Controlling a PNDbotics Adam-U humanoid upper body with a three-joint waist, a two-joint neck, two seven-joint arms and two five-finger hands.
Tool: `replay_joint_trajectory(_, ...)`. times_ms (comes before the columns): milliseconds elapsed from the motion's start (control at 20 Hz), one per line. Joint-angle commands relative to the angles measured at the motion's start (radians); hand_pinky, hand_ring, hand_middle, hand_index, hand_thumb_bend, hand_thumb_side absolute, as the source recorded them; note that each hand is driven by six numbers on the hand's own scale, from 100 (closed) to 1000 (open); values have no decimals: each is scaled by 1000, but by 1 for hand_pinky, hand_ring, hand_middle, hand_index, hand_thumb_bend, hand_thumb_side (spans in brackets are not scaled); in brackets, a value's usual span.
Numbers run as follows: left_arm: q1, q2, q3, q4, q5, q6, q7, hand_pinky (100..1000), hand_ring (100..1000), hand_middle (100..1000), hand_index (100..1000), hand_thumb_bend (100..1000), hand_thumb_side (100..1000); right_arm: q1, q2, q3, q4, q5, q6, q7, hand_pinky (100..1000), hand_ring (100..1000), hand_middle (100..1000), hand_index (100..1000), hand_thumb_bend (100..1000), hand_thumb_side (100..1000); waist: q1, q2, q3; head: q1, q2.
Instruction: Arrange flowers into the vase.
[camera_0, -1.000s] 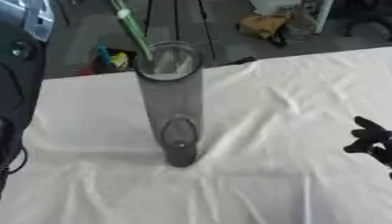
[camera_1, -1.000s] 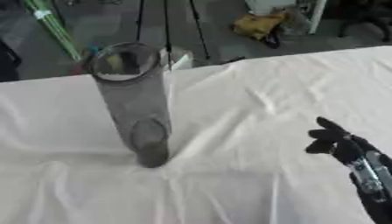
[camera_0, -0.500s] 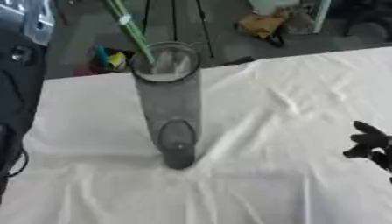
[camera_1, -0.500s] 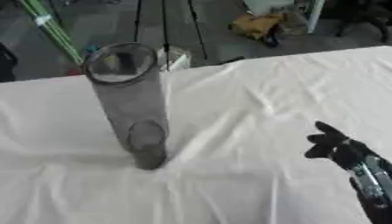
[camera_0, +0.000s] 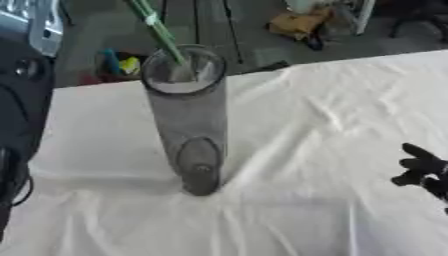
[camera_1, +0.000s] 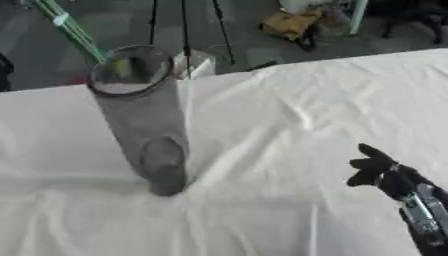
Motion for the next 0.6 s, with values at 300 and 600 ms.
replay_joint_trajectory(300, -8, 13, 7, 1, -56, -22, -26, 100, 100, 100, 121, 127, 774, -8, -9, 4, -20, -1, 2, 14, 715, 1000, 551, 780, 100, 1000, 13, 4, -4, 4, -15)
replay_joint_trajectory(600, 3, 10, 1, 37, -74, -4, -35, 100, 100, 100, 120, 116, 793, -6, -7, 2, -20, -4, 5, 15, 716, 1000, 550, 781, 100, 1000, 11, 8, -3, 6, -11)
